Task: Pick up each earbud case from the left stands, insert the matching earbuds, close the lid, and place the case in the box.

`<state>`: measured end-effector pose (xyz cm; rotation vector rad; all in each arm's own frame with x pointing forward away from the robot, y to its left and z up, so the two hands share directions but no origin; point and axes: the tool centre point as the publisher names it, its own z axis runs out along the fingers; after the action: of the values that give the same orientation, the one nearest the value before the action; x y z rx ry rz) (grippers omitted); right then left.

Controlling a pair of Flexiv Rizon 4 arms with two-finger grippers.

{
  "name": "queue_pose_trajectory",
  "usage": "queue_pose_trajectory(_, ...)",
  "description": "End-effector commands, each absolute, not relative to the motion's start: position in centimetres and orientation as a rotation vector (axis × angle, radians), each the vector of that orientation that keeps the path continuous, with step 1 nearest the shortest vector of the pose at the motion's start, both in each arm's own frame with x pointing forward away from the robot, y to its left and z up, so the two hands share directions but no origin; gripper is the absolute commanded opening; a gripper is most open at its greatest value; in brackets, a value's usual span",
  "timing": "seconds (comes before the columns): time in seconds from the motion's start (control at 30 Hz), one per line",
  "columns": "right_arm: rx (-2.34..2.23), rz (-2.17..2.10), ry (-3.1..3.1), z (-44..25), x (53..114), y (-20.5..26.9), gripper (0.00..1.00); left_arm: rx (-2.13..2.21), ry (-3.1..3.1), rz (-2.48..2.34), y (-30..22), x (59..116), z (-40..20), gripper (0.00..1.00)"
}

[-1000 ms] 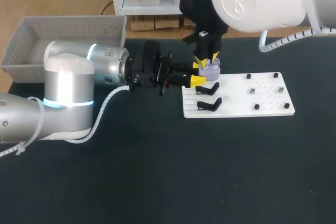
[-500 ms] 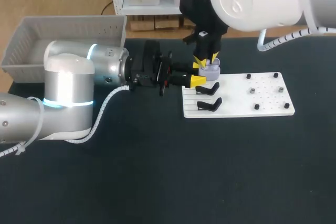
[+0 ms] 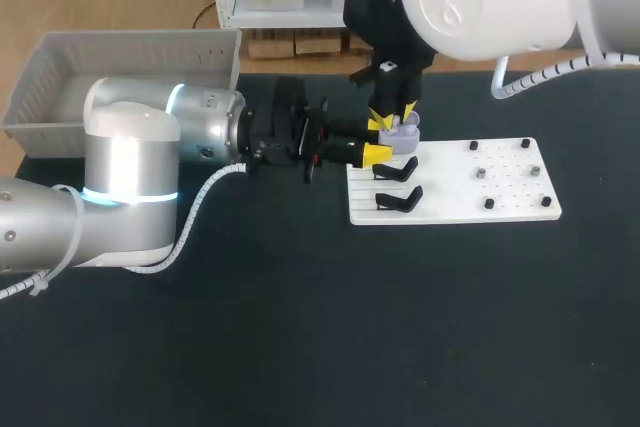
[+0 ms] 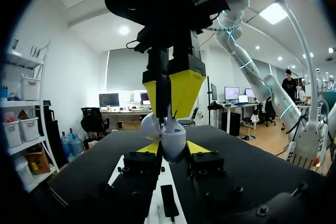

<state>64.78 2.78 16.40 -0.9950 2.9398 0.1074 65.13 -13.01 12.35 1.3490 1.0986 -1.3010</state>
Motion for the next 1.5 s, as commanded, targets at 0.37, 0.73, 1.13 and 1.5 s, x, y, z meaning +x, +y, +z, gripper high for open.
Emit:
queue_pose_trajectory(0.37,-1.012,0.108,2.951,16.7,64.6,2.8,1.0,1.346,1.097,-1.298,-13.0,65.1,12.3,0.0)
queue_pose_trajectory(0.73,-0.817,0.127,2.9,21.2,65.8,1.0,1.0,1.346,1.097,-1.298,-13.0,65.1,12.3,0.0)
queue_pose_trajectory(1.13,-0.323,0.22,2.954,18.8,72.2,-1.6,1.0,1.346,1.097,-1.298,-13.0,65.1,12.3,0.0)
queue_pose_trajectory(1.5,-0.24,0.21,3.045,15.0,72.6,-3.5,1.0,1.346,1.097,-1.298,-13.0,65.1,12.3,0.0)
